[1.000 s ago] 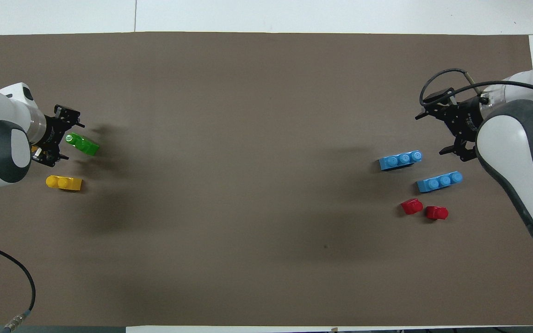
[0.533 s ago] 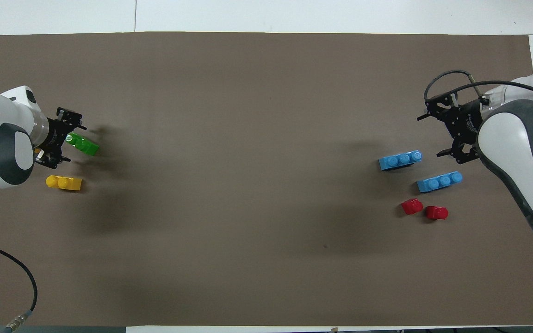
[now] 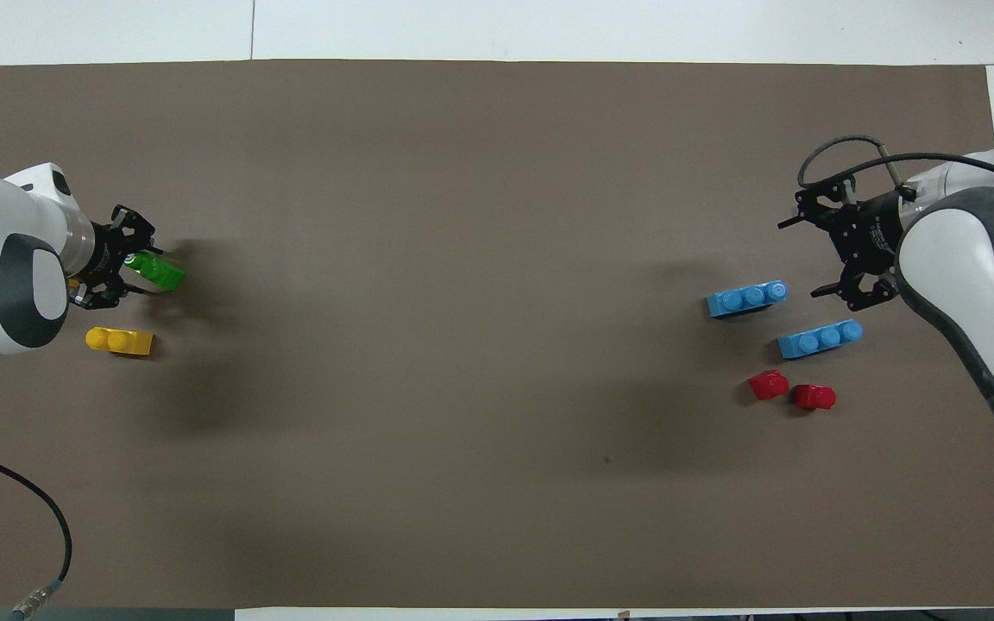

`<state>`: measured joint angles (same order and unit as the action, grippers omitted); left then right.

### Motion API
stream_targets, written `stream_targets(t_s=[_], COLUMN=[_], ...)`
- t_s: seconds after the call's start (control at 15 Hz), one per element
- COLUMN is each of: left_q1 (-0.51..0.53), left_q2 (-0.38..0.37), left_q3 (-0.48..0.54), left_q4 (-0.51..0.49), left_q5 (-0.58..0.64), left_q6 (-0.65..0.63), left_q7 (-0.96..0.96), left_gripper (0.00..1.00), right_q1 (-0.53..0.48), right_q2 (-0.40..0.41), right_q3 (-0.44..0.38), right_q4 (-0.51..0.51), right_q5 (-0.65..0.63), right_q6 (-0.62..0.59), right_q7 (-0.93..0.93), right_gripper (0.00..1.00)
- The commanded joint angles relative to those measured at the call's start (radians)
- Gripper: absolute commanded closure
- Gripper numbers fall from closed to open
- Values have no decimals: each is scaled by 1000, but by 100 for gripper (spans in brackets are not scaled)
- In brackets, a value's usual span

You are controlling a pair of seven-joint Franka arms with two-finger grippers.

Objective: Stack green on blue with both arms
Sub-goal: 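Lower the left gripper onto the green brick while the right gripper approaches blue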

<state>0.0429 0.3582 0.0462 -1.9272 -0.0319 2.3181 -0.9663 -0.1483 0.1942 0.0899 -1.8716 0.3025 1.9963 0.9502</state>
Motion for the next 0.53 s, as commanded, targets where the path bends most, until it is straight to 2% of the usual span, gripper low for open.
stream_targets(t_s=[0.0, 0.27, 0.47], left_q1=[-11, -14, -15], left_q2=[-1, -11, -24], left_q3=[4, 3, -3], left_q4=[1, 17, 60], left_q5=[-6, -8, -8], left_q6=[9, -6, -87], left_q7=[-8, -11, -14], left_gripper=[100, 100, 100], right_q1=[-7, -17, -24], right_q2=[-12, -1, 13], right_q3=[8, 7, 7], right_q4=[-55, -78, -84], right_q5=[38, 87, 92], right_q6=[68, 94, 91], right_q7=[18, 36, 36], right_gripper=[0, 0, 0])
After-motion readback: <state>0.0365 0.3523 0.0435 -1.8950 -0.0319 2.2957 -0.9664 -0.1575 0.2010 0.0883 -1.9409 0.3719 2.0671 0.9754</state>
